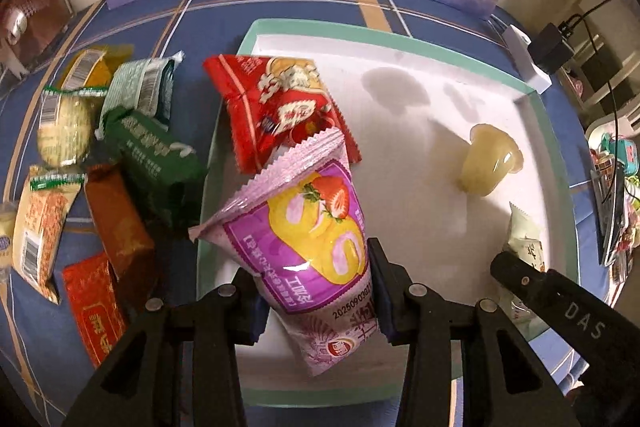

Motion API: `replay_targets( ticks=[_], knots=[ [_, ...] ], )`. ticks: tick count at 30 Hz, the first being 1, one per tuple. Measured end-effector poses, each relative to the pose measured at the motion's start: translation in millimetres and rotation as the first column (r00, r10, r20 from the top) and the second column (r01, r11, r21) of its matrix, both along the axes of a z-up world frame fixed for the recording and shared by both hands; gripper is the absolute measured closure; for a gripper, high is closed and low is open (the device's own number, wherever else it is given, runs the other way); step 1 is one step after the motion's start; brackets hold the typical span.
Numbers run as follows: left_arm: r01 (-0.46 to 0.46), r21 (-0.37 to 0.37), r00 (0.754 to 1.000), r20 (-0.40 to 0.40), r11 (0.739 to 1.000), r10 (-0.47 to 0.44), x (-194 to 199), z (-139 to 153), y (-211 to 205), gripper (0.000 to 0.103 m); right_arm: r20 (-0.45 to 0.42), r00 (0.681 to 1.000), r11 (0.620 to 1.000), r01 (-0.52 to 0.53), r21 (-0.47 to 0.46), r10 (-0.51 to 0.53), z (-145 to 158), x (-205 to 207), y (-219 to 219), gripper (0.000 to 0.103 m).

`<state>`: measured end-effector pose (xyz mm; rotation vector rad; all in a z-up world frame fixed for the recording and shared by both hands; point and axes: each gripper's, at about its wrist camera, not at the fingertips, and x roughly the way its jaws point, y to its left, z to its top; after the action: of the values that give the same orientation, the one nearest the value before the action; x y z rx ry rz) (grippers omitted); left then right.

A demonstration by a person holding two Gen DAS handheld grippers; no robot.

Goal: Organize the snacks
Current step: 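Carry both packets into the white tray and open both grippers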

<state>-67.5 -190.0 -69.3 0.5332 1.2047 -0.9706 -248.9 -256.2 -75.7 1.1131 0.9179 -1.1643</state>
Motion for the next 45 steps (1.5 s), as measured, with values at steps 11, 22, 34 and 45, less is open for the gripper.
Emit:
replay_targets(
  ticks=[11, 22, 34, 45],
  knots=[
    [-0.039, 0.067, 0.999, -0.019, 0.997, 0.04, 3.1, -1.7, 20.0, 0.058, -0.005, 1.0, 1.0, -0.013, 0.023, 0.013, -2.7, 4.5, -5.1, 0.047],
    [-0.067, 0.127, 0.997, -0.034, 0.99, 0.071, 2.8, -3.8, 35.1, 0.058, -0.016, 0.999, 0.999, -0.047, 0.025, 0.047, 0.1, 10.9, -9.3, 0.047],
    [-0.068, 0.05, 0.992, -0.099, 0.996, 0.072, 8.5, 24.7, 37.6, 0.047, 0.003, 0.997, 0.997, -0.071, -0.027, 0.071, 27.4, 14.1, -10.0, 0.046],
    [-0.203, -0.035, 0.979, -0.044, 0.979, 0.201, 40.6, 66.8, 60.5, 0.013, 0.026, 0.995, 0.992, -0.099, -0.073, 0.101, 48.8, 10.7, -1.6, 0.045]
  ],
)
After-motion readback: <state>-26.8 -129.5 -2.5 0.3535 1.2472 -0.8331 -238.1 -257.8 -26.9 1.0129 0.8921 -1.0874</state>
